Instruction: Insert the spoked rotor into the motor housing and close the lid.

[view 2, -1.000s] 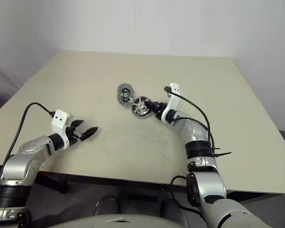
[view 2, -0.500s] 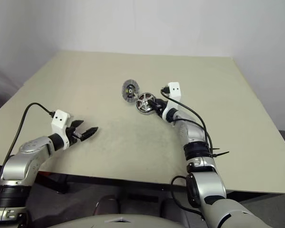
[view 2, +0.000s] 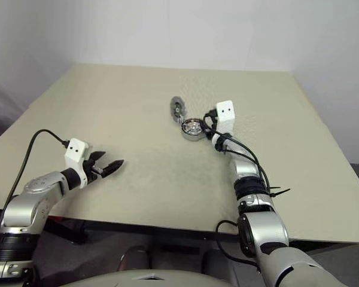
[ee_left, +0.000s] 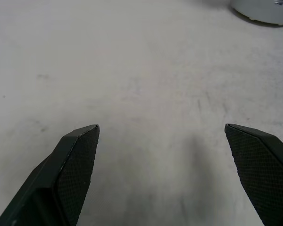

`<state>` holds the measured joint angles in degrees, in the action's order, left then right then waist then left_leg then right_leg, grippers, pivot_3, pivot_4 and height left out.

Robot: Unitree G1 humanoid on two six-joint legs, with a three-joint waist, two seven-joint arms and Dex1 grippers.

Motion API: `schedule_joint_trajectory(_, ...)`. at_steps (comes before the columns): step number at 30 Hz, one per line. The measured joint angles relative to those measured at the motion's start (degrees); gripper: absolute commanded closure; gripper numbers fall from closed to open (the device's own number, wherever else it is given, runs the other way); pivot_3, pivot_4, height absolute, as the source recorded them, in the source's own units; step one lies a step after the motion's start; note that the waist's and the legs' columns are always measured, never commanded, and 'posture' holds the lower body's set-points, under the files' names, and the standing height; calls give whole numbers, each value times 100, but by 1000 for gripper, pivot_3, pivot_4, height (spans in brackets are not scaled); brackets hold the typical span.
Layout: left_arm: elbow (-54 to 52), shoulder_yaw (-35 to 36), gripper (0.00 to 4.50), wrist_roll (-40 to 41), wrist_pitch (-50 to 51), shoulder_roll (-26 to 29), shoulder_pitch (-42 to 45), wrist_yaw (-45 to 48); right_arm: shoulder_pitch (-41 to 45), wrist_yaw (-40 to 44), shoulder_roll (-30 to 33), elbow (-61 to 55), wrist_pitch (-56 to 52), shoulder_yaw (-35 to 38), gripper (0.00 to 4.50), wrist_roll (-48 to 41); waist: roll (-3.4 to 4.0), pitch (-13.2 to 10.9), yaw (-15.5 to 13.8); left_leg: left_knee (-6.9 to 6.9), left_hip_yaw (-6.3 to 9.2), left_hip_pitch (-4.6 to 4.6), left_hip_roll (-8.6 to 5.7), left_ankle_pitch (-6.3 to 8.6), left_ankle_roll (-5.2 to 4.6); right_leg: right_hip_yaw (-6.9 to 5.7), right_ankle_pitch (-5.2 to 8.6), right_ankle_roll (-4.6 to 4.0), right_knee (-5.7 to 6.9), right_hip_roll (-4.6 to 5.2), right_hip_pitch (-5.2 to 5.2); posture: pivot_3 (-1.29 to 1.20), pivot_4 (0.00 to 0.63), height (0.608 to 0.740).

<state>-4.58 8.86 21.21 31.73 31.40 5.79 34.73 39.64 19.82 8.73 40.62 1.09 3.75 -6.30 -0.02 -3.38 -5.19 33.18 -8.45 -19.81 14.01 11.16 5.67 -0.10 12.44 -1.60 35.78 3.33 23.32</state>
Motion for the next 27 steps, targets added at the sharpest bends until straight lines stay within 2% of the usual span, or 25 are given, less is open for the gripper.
schedule_joint_trajectory(5,0,0,0,0,0,-7,-1,-1,18,-81,-10,181,81,7,2220,34,0,0,20,0,0,-1,-1,1,-1,0,0,0,-1,1,0,0,0,740)
schedule_joint_trajectory(11,0,-1,0,0,0,-23,-1,-2,82,335,-51,186,-246,-23,2220,-74,0,0,55,1,0,-7,-1,1,-2,0,0,0,0,0,0,0,0,740)
schedule_joint_trajectory(14,0,-14,0,-1,0,-47,3,-5,226,384,-120,268,-340,-59,2846,-64,0,0,89,1,0,-8,-1,1,-2,0,0,0,1,1,0,0,0,740)
schedule_joint_trajectory(17,0,-46,0,-1,0,-84,9,-16,477,416,-170,450,-353,-85,3922,-59,0,0,114,1,0,-8,-1,1,-2,0,0,-1,0,1,0,0,0,740)
schedule_joint_trajectory(19,-1,-53,0,-1,-1,-105,10,-28,654,411,-199,607,-358,-101,4482,-43,0,0,120,1,0,-8,-1,1,-2,0,0,-1,0,1,1,0,0,740)
schedule_joint_trajectory(27,-43,-52,0,1,-1,-141,-79,-73,1001,415,-324,1472,-553,-381,4482,273,0,0,119,2,0,-9,-1,3,-5,-2,0,-2,-3,2,2,0,0,740)
